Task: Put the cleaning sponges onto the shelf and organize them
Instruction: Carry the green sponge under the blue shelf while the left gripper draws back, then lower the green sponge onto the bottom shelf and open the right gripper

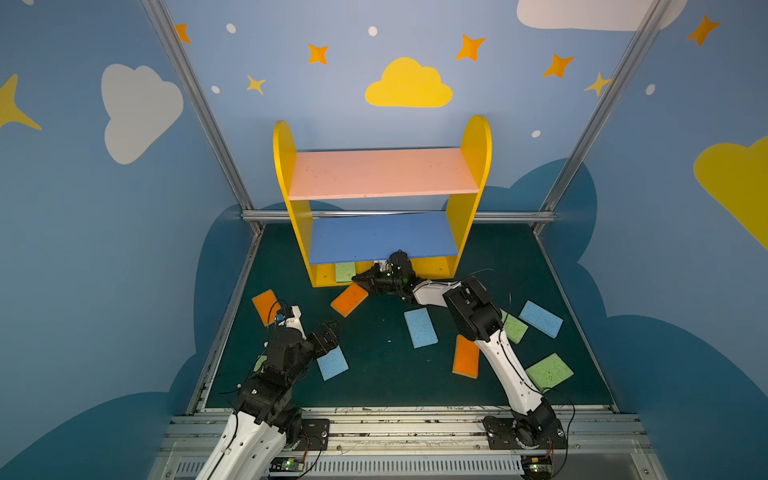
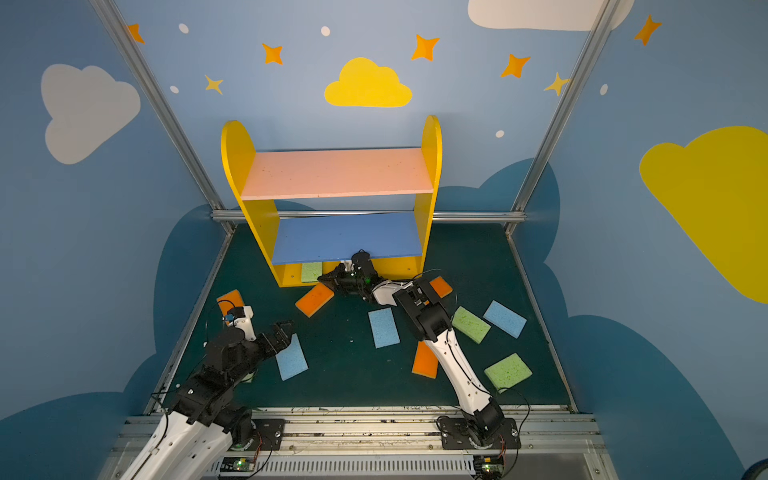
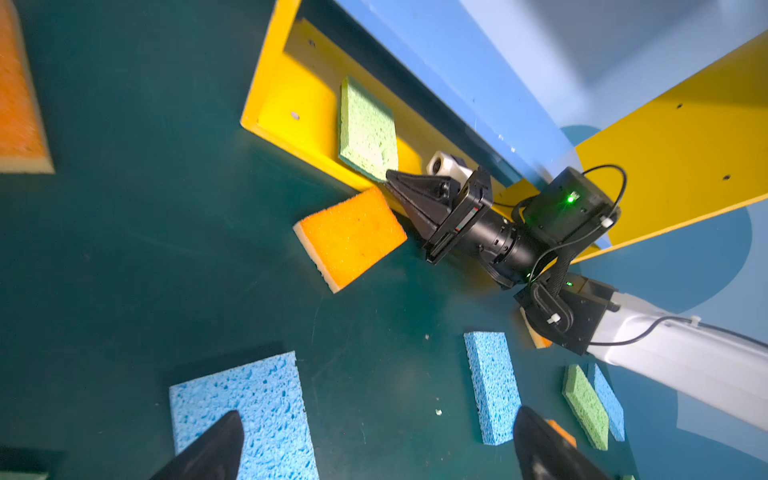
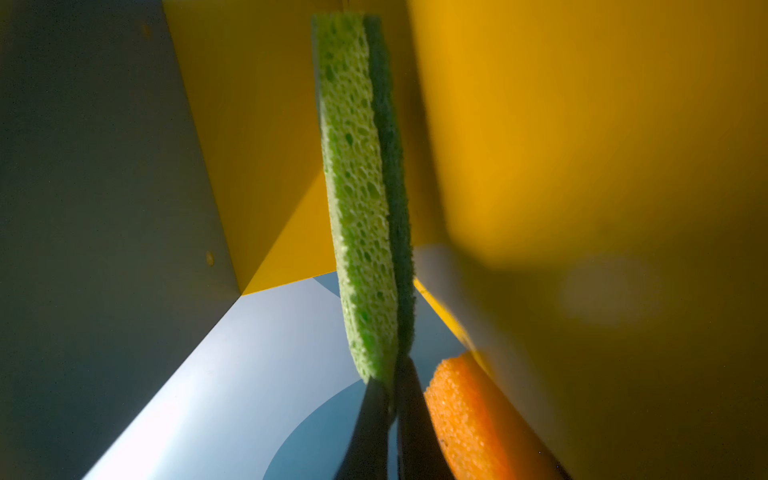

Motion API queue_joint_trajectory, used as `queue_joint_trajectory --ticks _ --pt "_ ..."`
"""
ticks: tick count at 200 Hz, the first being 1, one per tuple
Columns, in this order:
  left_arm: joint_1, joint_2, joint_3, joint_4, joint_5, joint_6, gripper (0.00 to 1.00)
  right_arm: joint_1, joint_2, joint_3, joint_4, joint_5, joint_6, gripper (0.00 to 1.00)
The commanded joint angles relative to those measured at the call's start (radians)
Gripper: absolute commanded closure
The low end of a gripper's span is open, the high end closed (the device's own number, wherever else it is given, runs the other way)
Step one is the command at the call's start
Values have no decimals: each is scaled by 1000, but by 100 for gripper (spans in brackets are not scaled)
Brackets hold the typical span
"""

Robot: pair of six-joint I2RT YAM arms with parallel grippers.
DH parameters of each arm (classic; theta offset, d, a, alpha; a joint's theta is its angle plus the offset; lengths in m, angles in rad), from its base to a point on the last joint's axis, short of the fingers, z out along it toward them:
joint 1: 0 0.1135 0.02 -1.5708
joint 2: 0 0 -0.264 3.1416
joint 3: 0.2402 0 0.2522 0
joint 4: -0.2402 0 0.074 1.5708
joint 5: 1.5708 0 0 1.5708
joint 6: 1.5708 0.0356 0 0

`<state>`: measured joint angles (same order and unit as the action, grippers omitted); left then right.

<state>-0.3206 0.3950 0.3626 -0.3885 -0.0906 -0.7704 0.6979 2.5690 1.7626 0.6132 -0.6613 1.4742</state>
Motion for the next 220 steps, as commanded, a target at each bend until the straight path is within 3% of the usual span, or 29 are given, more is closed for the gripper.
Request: queue_joint_trajectory --ticks 1,115,220 --pt "8 -33 10 -52 -57 6 1 6 36 59 -23 32 -39 100" --pt "33 -15 37 -33 -68 8 1 44 169 284 -97 34 -52 100" --pt "51 5 41 -14 -35 3 1 61 217 352 -134 46 -49 100"
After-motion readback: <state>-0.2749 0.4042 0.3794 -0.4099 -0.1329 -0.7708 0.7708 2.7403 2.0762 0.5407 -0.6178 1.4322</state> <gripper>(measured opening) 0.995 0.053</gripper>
